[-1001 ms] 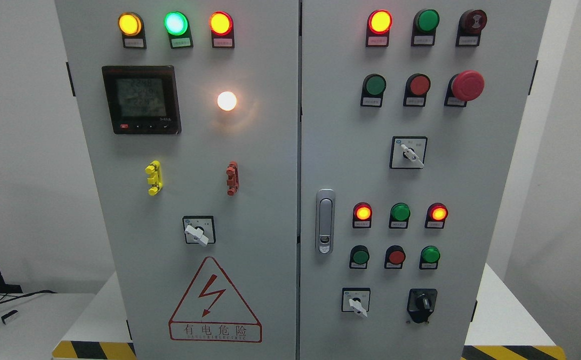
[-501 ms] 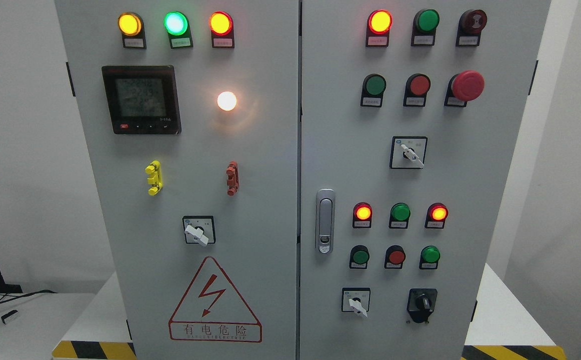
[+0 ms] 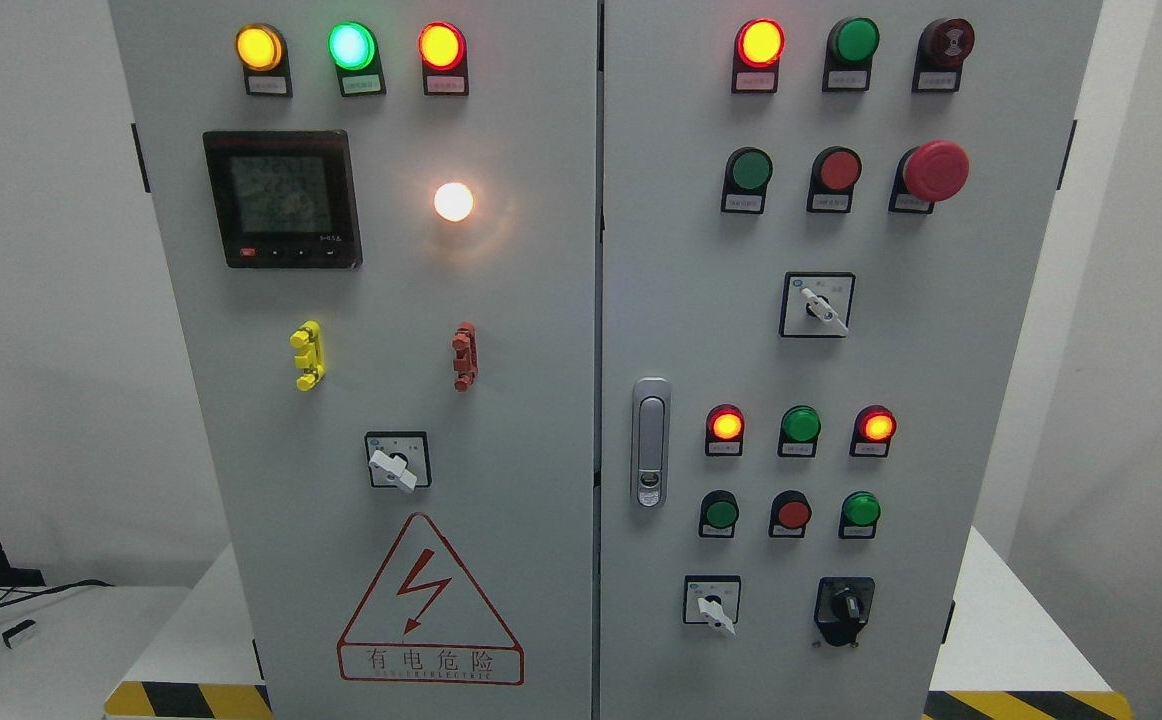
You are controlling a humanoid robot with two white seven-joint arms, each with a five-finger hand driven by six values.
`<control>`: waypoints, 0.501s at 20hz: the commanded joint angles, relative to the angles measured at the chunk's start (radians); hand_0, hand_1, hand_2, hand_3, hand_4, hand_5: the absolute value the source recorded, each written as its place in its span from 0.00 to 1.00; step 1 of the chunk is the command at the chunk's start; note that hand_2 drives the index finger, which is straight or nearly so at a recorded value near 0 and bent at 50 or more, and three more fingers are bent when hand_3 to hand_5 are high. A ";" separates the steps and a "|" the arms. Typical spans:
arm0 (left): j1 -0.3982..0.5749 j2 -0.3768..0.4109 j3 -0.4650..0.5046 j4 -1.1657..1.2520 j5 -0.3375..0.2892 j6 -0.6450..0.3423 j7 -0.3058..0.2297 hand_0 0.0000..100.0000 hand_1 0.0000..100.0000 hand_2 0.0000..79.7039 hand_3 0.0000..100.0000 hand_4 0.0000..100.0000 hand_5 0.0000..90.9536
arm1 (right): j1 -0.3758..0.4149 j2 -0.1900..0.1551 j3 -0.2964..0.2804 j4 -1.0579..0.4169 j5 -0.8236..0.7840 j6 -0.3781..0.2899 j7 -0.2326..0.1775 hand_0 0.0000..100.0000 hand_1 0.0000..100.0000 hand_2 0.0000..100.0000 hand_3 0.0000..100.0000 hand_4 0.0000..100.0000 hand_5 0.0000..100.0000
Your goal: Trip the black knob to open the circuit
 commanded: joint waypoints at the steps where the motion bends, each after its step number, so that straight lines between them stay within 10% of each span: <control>1: 0.000 -0.001 0.000 0.001 -0.031 0.000 0.000 0.12 0.39 0.00 0.00 0.00 0.00 | -0.106 -0.024 0.003 -0.125 0.015 0.072 0.005 0.30 0.66 0.37 0.71 0.78 0.93; 10: 0.000 -0.001 0.000 -0.001 -0.031 0.000 0.000 0.12 0.39 0.00 0.00 0.00 0.00 | -0.189 -0.004 0.112 -0.122 0.152 0.202 -0.008 0.26 0.78 0.35 0.70 0.77 0.93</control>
